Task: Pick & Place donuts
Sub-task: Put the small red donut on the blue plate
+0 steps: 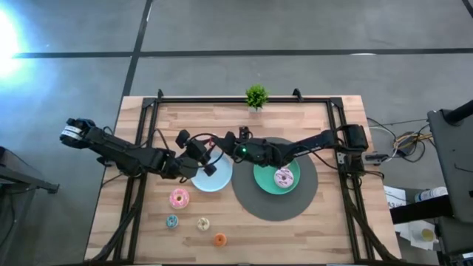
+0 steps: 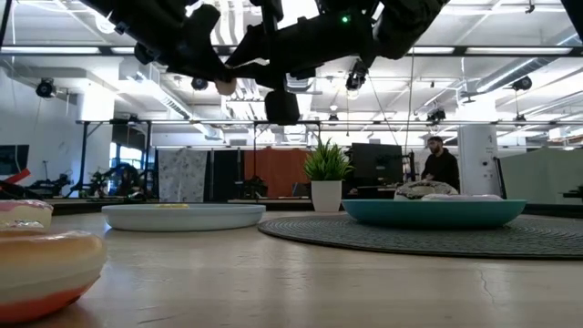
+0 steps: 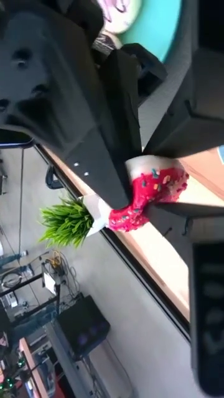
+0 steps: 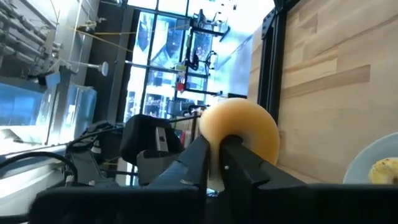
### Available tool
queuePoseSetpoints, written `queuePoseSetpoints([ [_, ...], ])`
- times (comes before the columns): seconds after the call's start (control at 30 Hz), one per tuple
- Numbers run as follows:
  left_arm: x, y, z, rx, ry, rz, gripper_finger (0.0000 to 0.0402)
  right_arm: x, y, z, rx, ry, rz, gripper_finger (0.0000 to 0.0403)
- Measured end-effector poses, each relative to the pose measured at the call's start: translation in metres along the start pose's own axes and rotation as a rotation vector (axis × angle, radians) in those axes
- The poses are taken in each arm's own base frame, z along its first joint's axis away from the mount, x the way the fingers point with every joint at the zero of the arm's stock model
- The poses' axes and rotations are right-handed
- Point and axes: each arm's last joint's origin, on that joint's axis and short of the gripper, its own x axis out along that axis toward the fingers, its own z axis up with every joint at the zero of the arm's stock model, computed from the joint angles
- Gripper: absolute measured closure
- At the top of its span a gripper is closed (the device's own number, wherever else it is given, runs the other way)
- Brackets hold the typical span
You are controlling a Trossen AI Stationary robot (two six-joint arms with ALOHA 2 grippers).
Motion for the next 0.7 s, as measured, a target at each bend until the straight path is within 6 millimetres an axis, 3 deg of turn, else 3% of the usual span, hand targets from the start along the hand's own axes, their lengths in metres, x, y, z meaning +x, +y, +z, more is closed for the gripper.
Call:
queuePoseSetpoints([
  [0.2,0.000,0.002,-0.006,0.061,0.037,0.009,0.0393,0.000,-0.001,0.000,-0.031,0.029,-0.005,0.0266],
  [0.43,-0.002,0.009,-0.021,0.221,0.154,0.025,0.0399,-0.007,-0.005,0.005,-0.176,0.220,-0.101,0.0178],
  [0.7,-0.011,0.008,-0.061,0.450,0.343,-0.175,0.0399,-0.051,0.029,0.034,-0.390,0.196,-0.253,0.0138],
])
